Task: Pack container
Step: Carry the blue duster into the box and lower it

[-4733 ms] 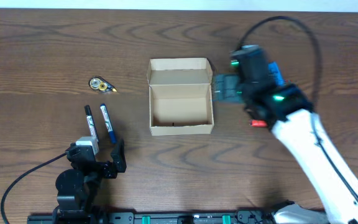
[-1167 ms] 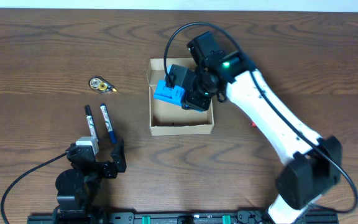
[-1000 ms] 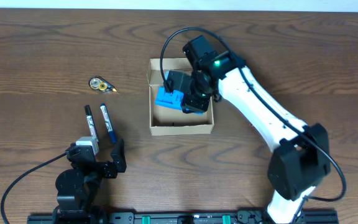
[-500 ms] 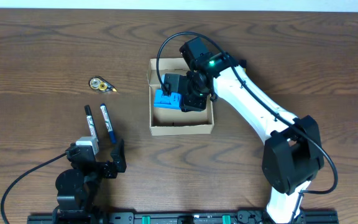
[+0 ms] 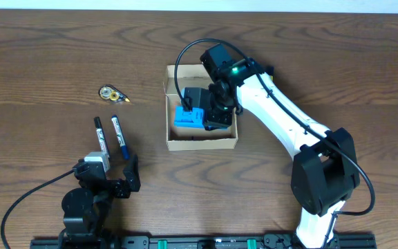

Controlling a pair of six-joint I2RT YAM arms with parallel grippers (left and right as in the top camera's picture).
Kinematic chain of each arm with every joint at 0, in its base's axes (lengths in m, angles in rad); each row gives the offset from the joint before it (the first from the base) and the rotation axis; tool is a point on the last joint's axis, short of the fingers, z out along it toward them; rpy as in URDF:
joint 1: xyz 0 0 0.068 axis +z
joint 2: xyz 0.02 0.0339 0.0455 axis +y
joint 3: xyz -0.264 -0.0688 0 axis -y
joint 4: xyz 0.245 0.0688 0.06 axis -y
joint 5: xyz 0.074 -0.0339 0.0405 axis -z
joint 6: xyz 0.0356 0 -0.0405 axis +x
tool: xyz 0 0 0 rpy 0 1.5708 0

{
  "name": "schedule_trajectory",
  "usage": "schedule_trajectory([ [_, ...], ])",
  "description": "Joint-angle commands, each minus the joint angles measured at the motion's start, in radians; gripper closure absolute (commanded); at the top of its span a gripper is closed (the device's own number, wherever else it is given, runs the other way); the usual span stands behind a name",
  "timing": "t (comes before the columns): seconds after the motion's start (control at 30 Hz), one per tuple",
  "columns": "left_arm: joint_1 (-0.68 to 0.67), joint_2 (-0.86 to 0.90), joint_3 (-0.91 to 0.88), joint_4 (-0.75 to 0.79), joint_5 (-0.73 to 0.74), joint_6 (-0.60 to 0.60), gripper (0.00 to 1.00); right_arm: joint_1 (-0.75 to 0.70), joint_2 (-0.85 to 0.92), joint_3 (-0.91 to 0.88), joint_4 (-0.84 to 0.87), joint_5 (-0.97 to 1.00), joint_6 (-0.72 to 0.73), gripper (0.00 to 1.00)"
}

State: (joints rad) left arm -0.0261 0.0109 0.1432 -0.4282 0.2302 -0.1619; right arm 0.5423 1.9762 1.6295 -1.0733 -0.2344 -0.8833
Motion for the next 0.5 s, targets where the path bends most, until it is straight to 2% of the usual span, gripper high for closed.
schedule_trajectory([
  [0.0, 0.006, -0.006, -0.019, -0.001, 0.006, -0.014, 0.05, 0.023, 0.005, -0.001, -0.01, -0.029, -0.016, 0.49],
  [0.37, 0.006, -0.006, -0.019, -0.001, 0.006, -0.014, 0.05, 0.076, 0.006, -0.002, -0.005, -0.032, -0.015, 0.48],
  [0.47, 0.006, -0.006, -0.019, -0.001, 0.006, -0.014, 0.05, 0.076, 0.006, -0.002, -0.007, -0.032, -0.015, 0.44],
])
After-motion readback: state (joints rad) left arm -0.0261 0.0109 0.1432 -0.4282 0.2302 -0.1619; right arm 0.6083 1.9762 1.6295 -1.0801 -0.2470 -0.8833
